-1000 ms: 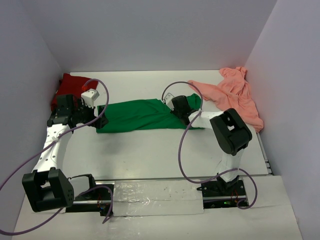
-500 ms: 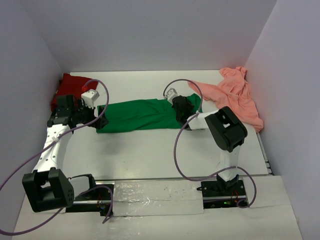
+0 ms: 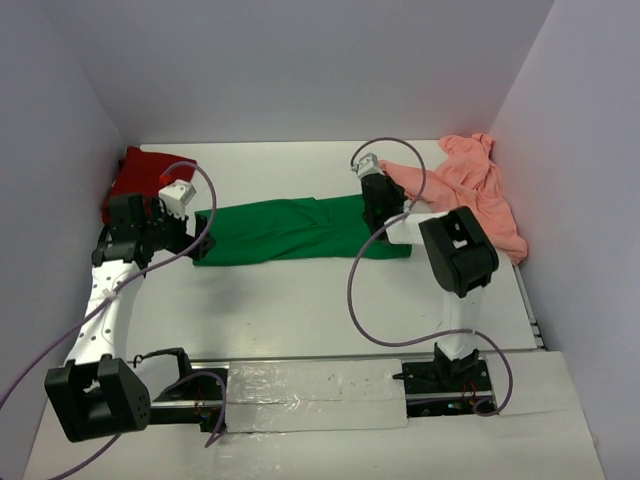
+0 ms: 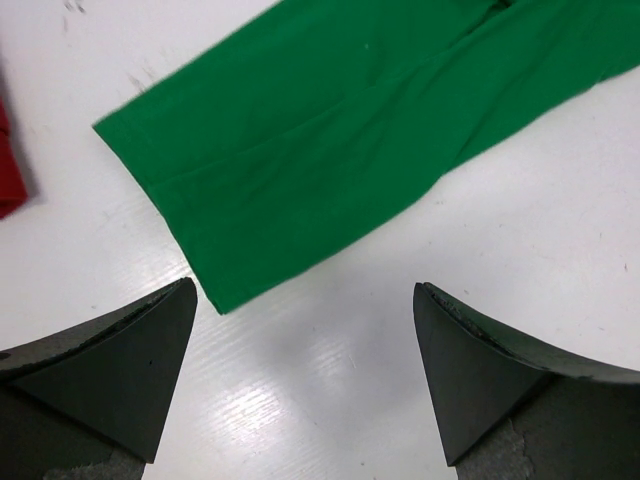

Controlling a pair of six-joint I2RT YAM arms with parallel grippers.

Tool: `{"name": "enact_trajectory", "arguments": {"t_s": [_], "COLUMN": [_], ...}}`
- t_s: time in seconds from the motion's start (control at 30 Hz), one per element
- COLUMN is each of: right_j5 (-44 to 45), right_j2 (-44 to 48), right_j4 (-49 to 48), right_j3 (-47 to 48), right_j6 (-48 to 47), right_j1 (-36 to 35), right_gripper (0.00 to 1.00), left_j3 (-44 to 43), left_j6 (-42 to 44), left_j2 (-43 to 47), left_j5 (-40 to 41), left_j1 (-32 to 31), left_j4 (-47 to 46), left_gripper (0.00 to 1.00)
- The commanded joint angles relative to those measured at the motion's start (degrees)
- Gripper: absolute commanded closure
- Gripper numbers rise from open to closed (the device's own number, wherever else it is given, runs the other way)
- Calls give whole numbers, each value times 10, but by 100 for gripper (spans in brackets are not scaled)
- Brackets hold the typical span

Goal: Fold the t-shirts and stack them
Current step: Fold the other side of the tshirt into a rectangle, then rotate the tshirt 90 degrees

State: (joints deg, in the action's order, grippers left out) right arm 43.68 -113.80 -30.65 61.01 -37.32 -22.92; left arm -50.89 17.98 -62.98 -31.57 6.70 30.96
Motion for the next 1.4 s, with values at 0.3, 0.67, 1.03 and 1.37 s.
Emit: {"name": "enact_trajectory", "arguments": {"t_s": [0.3,0.67,1.03,1.37], "right_j5": [-365,-418,-413,-414], "right_j2": [351,514,597,619], "right_j4": [387,597,637,680], "right_j3": [52,106,93,149], "right_j6": [189,223,257,272], "right_j1": [41,50,63,74], "right_gripper": [100,100,100,100], "left_j3": [-24,-111,-150,-186], "left_j6": [-11,-29,-25,10], "left_j2": [-71,-307,-394,-463], "left_j5": [-58,65,154,281], "left_j1": [-13,-29,-49,-92], "left_j4": [-94,-144,-124,-45], "left_gripper": [27,100,100,100]}}
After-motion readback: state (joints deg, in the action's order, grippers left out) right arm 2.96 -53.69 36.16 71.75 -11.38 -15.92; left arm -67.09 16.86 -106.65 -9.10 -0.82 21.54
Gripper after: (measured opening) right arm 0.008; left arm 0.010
